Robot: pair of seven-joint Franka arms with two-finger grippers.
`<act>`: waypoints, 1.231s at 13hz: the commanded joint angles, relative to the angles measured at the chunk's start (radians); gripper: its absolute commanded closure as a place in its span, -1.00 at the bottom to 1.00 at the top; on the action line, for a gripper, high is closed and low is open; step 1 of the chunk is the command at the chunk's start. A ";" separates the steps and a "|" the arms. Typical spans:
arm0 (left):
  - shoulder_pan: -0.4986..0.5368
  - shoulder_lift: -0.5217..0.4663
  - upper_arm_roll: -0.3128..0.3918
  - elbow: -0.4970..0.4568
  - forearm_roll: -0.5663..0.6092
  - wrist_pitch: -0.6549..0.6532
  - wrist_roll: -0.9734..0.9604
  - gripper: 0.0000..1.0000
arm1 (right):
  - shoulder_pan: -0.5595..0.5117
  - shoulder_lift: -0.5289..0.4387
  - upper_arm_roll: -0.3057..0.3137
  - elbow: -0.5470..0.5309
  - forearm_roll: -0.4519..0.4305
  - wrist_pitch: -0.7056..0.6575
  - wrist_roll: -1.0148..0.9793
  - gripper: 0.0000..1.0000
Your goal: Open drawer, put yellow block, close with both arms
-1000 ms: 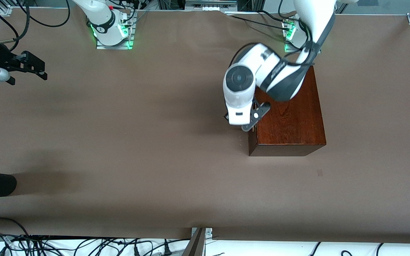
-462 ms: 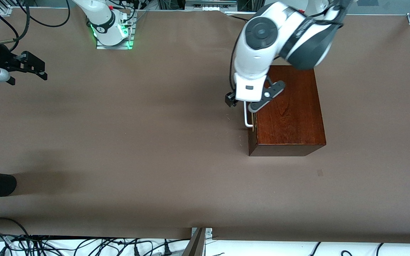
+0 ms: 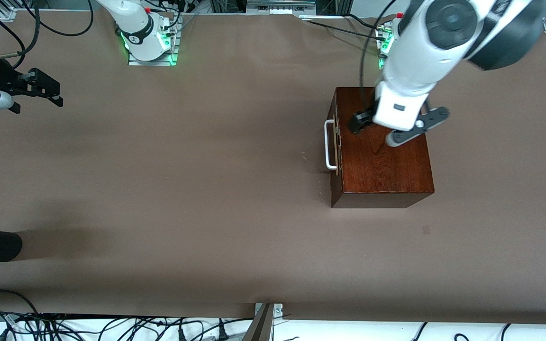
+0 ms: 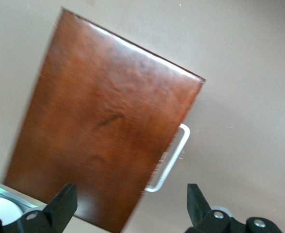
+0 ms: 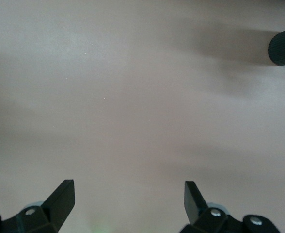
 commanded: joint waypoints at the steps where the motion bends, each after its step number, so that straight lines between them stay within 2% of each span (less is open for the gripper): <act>1: 0.048 -0.085 0.040 -0.051 -0.023 -0.045 0.198 -1.00 | -0.009 0.008 0.007 0.011 0.005 -0.011 0.004 -1.00; 9: 0.047 -0.181 0.256 -0.123 -0.023 -0.074 0.629 -1.00 | -0.009 0.008 0.007 0.011 0.005 -0.011 0.004 -1.00; 12: 0.041 -0.214 0.294 -0.158 -0.017 -0.048 0.707 -1.00 | -0.009 0.008 0.007 0.011 0.003 -0.011 0.004 -1.00; 16: 0.044 -0.211 0.294 -0.152 -0.009 -0.051 0.714 -1.00 | -0.009 0.008 0.007 0.011 0.003 -0.011 0.004 -1.00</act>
